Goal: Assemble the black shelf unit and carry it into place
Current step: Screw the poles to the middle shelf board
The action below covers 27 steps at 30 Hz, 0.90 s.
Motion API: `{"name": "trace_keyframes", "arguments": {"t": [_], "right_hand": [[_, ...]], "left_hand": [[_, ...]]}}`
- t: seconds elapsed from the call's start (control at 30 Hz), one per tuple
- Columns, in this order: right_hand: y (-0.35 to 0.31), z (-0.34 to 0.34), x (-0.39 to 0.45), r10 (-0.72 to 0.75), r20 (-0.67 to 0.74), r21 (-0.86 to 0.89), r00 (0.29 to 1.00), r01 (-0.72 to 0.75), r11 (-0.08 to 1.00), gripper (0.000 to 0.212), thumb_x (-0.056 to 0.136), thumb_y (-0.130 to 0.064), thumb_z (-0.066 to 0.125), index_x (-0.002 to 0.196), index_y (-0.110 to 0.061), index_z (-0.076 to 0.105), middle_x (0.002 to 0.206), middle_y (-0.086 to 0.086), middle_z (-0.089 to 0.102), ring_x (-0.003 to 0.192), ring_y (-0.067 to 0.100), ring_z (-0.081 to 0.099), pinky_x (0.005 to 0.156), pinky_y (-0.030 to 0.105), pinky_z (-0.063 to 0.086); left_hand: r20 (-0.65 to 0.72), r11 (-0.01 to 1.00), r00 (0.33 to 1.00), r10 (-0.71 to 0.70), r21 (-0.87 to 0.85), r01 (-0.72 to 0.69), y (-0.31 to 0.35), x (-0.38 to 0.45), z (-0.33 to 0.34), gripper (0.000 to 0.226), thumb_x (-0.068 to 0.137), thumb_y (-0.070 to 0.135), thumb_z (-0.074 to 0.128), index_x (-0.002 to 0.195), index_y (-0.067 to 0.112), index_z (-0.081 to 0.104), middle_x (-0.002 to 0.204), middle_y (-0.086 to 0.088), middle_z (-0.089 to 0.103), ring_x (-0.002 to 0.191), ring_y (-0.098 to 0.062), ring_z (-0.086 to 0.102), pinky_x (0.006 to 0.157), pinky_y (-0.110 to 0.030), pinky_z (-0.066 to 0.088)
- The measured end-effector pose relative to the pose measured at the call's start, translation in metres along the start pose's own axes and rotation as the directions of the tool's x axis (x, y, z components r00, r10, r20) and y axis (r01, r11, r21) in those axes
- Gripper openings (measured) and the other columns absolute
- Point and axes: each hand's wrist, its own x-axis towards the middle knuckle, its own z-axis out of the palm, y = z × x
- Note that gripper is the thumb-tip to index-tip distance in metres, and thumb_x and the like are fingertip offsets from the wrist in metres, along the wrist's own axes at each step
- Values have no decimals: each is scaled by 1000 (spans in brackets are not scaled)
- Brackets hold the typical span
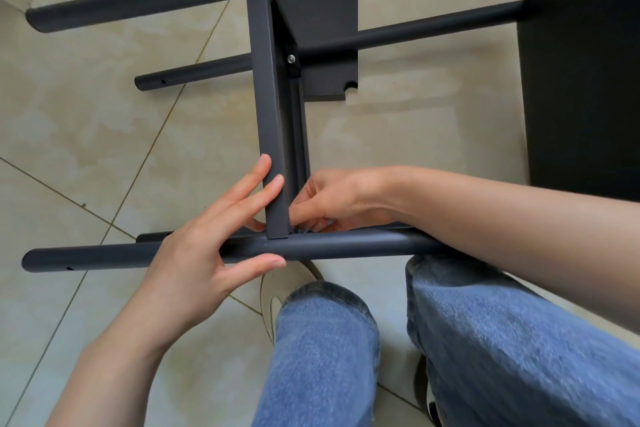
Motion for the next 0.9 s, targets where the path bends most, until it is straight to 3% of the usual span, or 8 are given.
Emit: {"name": "trace_keyframes", "arguments": {"t": [0.07, 0.2, 0.3, 0.37, 0.43, 0.57, 0.7, 0.9], "right_hand": [[0, 0, -1, -5, -8, -20, 1000, 5, 1000, 45, 92, -13, 59, 48, -20, 62, 53, -4, 54, 53, 9, 47, 58, 20, 39], [-1, -5, -5, -13, 31, 18, 999, 12, 1000, 43, 93, -13, 60, 50, -20, 59, 56, -3, 45, 54, 9, 37, 60, 23, 32], [-1, -8, -7, -3, 64, 52, 998, 0, 999, 32, 94, -12, 61, 62, -13, 61, 55, -4, 47, 53, 8, 38, 60, 22, 31], [-1, -6, -5, 12, 48, 56, 999, -14, 998, 34, 94, -11, 61, 60, -13, 61, 54, -3, 48, 52, 8, 40, 59, 21, 32], [-2, -3, -3, 40, 22, 41, 999, -41, 998, 33, 93, -10, 61, 61, -12, 57, 55, -1, 43, 53, 10, 36, 59, 24, 30], [-4, -1, -2, 78, -41, -16, 996, -79, 997, 27, 90, -12, 64, 64, -13, 56, 53, -2, 40, 52, 11, 36, 59, 24, 31], [-4, -3, -4, 33, -28, -8, 999, -33, 999, 31, 89, -10, 62, 59, -13, 55, 56, -1, 47, 60, 13, 42, 69, 29, 35], [-2, -7, -6, 16, 52, 59, 998, -20, 998, 19, 94, -11, 61, 76, -10, 67, 75, 6, 53, 66, 12, 44, 74, 27, 37]], "left_hand": [[-6, 1000, 1000, 3, -1, -3, 1, 0, 0, 79, 74, 57, 68, 146, 59, 35, 160, 31, 24, 125, 21, 42, 100, -33, 48], [-17, 1000, 1000, 19, 14, -19, 1, 1, 0, 81, 74, 56, 69, 146, 61, 33, 159, 32, 24, 124, 25, 39, 98, -27, 43], [-20, 999, 1000, 23, 39, -22, -1, 0, 2, 84, 74, 49, 73, 147, 59, 33, 159, 33, 23, 136, 17, 34, 102, -27, 37], [-19, 999, 999, 25, 43, -25, -1, -1, 2, 82, 75, 56, 70, 147, 59, 32, 159, 33, 23, 139, 14, 32, 103, -28, 37], [-18, 999, 1000, 19, 44, -18, 0, -1, 1, 79, 75, 62, 63, 147, 60, 31, 159, 34, 22, 137, 13, 36, 104, -35, 43], [-3, 1000, 1000, -3, 21, 3, 3, -1, 0, 78, 75, 63, 61, 147, 60, 32, 159, 34, 21, 130, -9, 55, 98, -52, 52], [0, 999, 1000, -4, 33, 4, 4, -1, 0, 81, 74, 60, 68, 146, 60, 32, 159, 35, 21, 119, -17, 62, 95, -53, 53], [-1, 1000, 1000, -2, 31, 2, 4, -2, 0, 84, 73, 49, 71, 145, 61, 31, 157, 38, 21, 114, -14, 64, 96, -52, 53]]}}
